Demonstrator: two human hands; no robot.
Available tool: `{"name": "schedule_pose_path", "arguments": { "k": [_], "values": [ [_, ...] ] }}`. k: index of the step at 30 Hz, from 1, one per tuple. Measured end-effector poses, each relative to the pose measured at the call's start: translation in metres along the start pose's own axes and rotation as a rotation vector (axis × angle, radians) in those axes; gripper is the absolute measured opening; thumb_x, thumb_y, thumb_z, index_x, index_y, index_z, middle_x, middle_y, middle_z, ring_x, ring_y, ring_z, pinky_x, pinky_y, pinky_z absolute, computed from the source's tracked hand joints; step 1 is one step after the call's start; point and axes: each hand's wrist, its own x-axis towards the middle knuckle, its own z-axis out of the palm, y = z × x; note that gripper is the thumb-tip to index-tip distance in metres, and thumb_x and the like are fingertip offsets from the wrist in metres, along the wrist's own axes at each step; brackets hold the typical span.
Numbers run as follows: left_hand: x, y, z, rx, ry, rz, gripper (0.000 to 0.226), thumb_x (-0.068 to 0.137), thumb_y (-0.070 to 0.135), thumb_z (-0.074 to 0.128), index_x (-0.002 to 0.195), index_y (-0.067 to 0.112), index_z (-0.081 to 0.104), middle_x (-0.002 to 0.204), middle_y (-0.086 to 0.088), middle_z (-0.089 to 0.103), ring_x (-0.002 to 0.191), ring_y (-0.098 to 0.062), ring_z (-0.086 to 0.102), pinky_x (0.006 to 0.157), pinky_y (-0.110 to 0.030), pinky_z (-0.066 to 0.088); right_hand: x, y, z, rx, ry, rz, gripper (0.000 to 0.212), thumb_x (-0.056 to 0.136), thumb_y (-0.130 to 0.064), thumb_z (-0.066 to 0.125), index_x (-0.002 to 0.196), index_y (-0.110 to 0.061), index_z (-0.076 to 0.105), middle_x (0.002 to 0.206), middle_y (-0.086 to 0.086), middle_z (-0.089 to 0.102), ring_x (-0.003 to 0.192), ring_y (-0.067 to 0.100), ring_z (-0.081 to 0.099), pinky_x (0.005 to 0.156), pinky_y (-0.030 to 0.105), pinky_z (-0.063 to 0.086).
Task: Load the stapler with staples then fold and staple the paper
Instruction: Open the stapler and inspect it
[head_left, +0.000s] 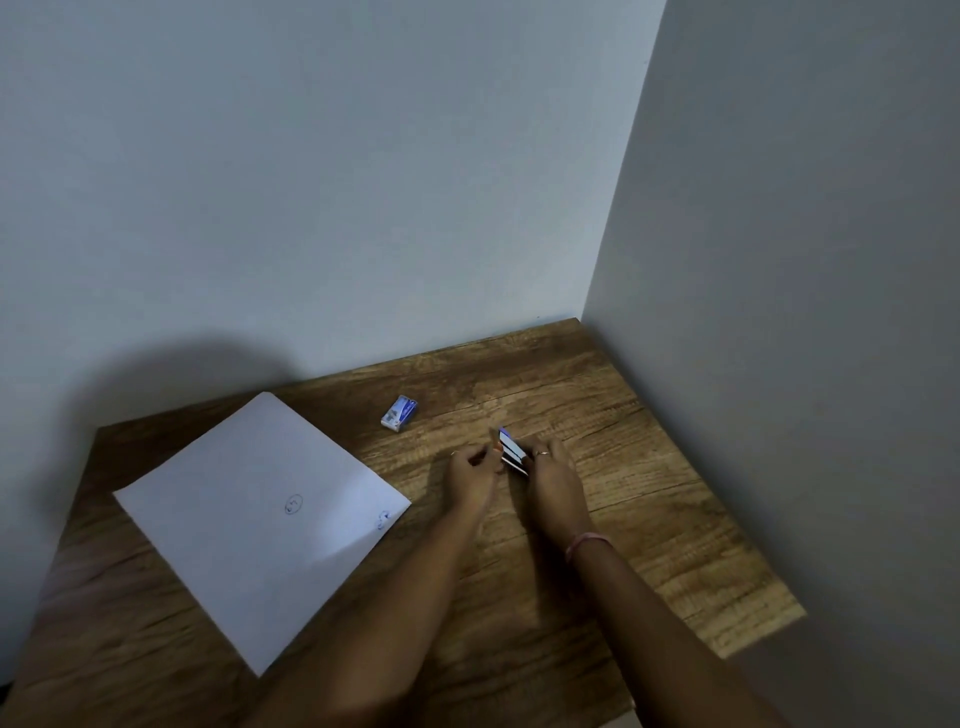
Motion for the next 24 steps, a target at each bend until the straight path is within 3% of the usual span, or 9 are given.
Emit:
{"name": "schedule_pose_path", "arguments": {
  "k": [2, 5, 8, 10, 14, 18, 21, 24],
  "values": [
    [-0.007, -0.004, -0.001, -0.024, 0.034, 0.007, 0.029, 0.086, 0.016, 0.068, 0.11, 0.004, 0.058, 0.111, -0.015, 0.066, 0.104, -0.028, 0.064, 0.096, -0.045, 0.05, -0.003, 0.001, -0.002, 0.04, -0.024, -0.049, 0.036, 0.087, -0.014, 0.057, 0.123, -0.011, 0.057, 0.119, 0.009, 0.054, 0.109, 0.023, 0.052, 0.095, 0.031, 0.043],
    [-0.013, -0.006, -0.004, -0.136, 0.072, 0.01, 0.031, 0.08, 0.008, 0.075, 0.104, 0.01, 0.055, 0.111, -0.014, 0.066, 0.103, -0.028, 0.065, 0.093, -0.046, 0.052, -0.006, 0.0, -0.007, 0.122, -0.078, -0.104, 0.031, 0.085, -0.002, 0.054, 0.115, -0.001, 0.062, 0.117, 0.014, 0.059, 0.112, 0.023, 0.05, 0.091, 0.015, 0.036],
    [-0.02, 0.005, -0.01, -0.28, -0.003, 0.098, 0.03, 0.079, 0.003, 0.074, 0.099, 0.016, 0.057, 0.111, -0.012, 0.067, 0.095, -0.019, 0.068, 0.074, -0.028, 0.058, -0.008, -0.015, -0.026, 0.463, -0.05, 0.043, 0.023, 0.095, -0.004, 0.046, 0.113, -0.001, 0.059, 0.113, 0.015, 0.064, 0.107, 0.027, 0.059, 0.092, 0.026, 0.044],
    [-0.025, 0.02, -0.014, -0.307, -0.082, 0.179, 0.034, 0.077, 0.005, 0.076, 0.104, 0.018, 0.059, 0.109, -0.008, 0.069, 0.095, -0.015, 0.068, 0.071, -0.023, 0.057, -0.004, -0.028, -0.043, 0.699, -0.096, 0.094, 0.024, 0.099, -0.009, 0.043, 0.118, -0.002, 0.056, 0.116, 0.015, 0.064, 0.108, 0.024, 0.06, 0.096, 0.037, 0.048],
    [-0.04, 0.058, -0.016, -0.285, -0.118, 0.378, 0.028, 0.075, 0.007, 0.078, 0.097, 0.021, 0.067, 0.098, -0.004, 0.074, 0.093, -0.015, 0.07, 0.079, -0.03, 0.057, 0.007, -0.059, -0.075, 1.067, -0.165, 0.088, 0.032, 0.101, -0.013, 0.04, 0.12, 0.006, 0.056, 0.104, 0.013, 0.066, 0.089, 0.01, 0.064, 0.076, 0.019, 0.053],
    [-0.058, 0.083, -0.022, -0.35, -0.093, 0.593, 0.026, 0.075, -0.001, 0.075, 0.089, 0.018, 0.065, 0.083, 0.006, 0.075, 0.085, -0.008, 0.071, 0.071, -0.016, 0.053, 0.023, -0.083, -0.093, 1.494, -0.072, 0.186, 0.022, 0.1, -0.018, 0.042, 0.101, -0.007, 0.061, 0.084, 0.001, 0.069, 0.074, 0.007, 0.067, 0.066, 0.023, 0.055],
    [-0.075, 0.077, -0.033, -0.318, -0.165, 0.714, 0.024, 0.076, -0.003, 0.071, 0.081, 0.02, 0.066, 0.087, 0.003, 0.076, 0.09, -0.013, 0.071, 0.075, -0.017, 0.053, 0.035, -0.088, -0.109, 1.676, -0.001, 0.21, 0.021, 0.1, -0.018, 0.042, 0.102, -0.007, 0.06, 0.091, 0.005, 0.069, 0.078, 0.012, 0.07, 0.067, 0.023, 0.055],
    [-0.085, 0.058, -0.04, -0.242, -0.254, 0.735, 0.023, 0.075, 0.001, 0.069, 0.074, 0.024, 0.067, 0.093, 0.0, 0.076, 0.098, -0.017, 0.07, 0.08, -0.02, 0.053, 0.042, -0.09, -0.119, 1.725, -0.057, 0.189, 0.024, 0.1, -0.022, 0.042, 0.105, -0.007, 0.061, 0.098, 0.007, 0.072, 0.089, 0.017, 0.071, 0.078, 0.023, 0.055]
  ]
}}
